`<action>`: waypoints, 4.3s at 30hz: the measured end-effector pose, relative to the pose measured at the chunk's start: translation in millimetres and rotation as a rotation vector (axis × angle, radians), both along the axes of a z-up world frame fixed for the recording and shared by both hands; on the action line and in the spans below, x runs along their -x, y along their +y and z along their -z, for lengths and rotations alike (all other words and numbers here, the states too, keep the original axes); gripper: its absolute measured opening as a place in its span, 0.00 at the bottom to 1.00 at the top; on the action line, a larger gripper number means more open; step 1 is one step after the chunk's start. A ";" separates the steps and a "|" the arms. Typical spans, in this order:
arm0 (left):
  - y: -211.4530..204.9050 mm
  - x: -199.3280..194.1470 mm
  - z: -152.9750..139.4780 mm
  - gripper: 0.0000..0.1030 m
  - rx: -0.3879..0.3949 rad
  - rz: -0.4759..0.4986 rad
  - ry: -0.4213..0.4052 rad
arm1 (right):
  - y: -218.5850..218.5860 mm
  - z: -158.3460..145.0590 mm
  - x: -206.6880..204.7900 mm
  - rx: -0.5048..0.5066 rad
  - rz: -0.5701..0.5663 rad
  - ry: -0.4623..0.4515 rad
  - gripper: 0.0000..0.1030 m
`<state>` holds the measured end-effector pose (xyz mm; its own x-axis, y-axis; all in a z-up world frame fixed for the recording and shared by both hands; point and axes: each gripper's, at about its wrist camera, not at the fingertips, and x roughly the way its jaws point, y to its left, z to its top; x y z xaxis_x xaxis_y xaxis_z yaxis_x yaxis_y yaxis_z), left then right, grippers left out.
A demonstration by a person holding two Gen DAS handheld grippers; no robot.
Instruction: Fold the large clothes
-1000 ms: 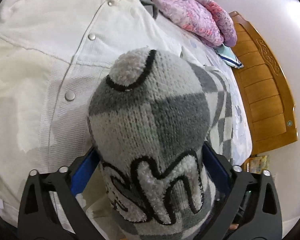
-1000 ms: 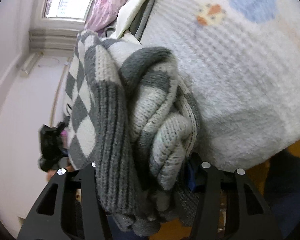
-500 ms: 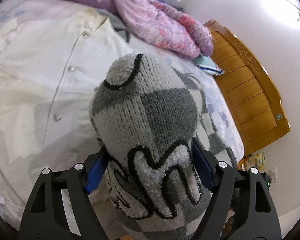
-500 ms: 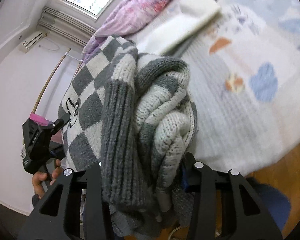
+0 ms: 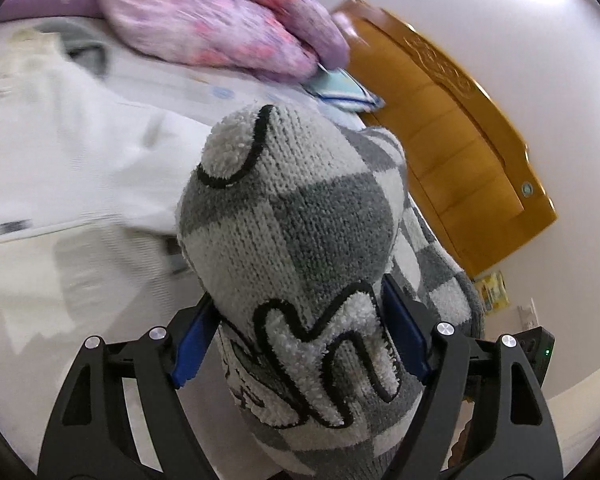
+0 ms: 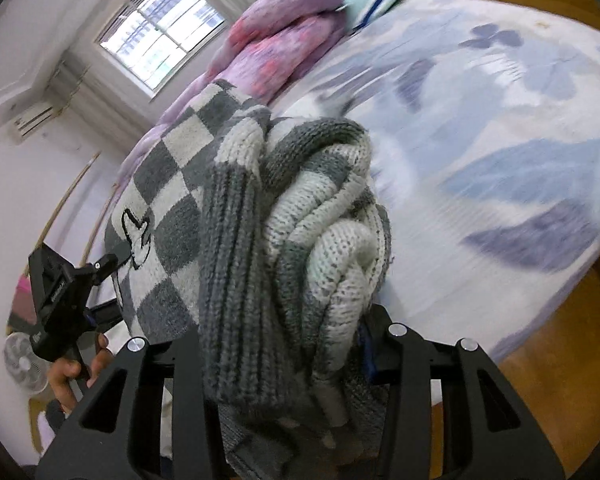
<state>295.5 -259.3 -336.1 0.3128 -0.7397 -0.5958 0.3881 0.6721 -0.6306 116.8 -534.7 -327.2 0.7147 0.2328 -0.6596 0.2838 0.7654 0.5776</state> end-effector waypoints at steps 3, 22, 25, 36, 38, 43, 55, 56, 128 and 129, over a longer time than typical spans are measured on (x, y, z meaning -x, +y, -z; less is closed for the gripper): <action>-63.9 -12.2 7.0 0.75 0.003 0.067 0.013 | -45.7 5.6 7.7 0.001 0.066 0.006 0.38; -185.4 -7.3 57.6 0.70 -0.272 0.157 -0.104 | -138.0 82.8 -6.1 0.141 0.286 0.281 0.70; -182.5 -1.1 51.9 0.71 -0.285 0.167 -0.107 | -137.3 78.6 -6.7 0.166 0.289 0.298 0.72; -86.6 39.2 15.6 0.77 -0.322 0.050 -0.208 | -66.9 18.3 10.1 0.499 0.265 0.299 0.76; -62.4 49.9 8.0 0.78 -0.338 0.016 -0.222 | -37.0 4.2 11.1 0.513 0.211 0.252 0.76; 1.1 79.4 -17.9 0.83 -0.408 -0.072 -0.275 | 47.5 -30.9 10.9 0.473 0.054 0.123 0.76; 126.2 172.7 -117.3 0.91 -0.442 -0.295 -0.402 | 204.6 -120.7 38.3 0.498 -0.106 -0.064 0.92; 132.4 181.8 -124.5 0.92 -0.440 -0.301 -0.416 | 214.3 -128.4 45.6 0.508 -0.110 -0.084 0.92; 193.4 369.6 -255.8 0.95 -0.423 -0.492 -0.723 | 309.7 -241.3 209.3 0.634 -0.075 -0.416 0.93; 193.6 369.3 -256.6 0.95 -0.423 -0.494 -0.725 | 309.5 -241.4 209.2 0.634 -0.075 -0.416 0.93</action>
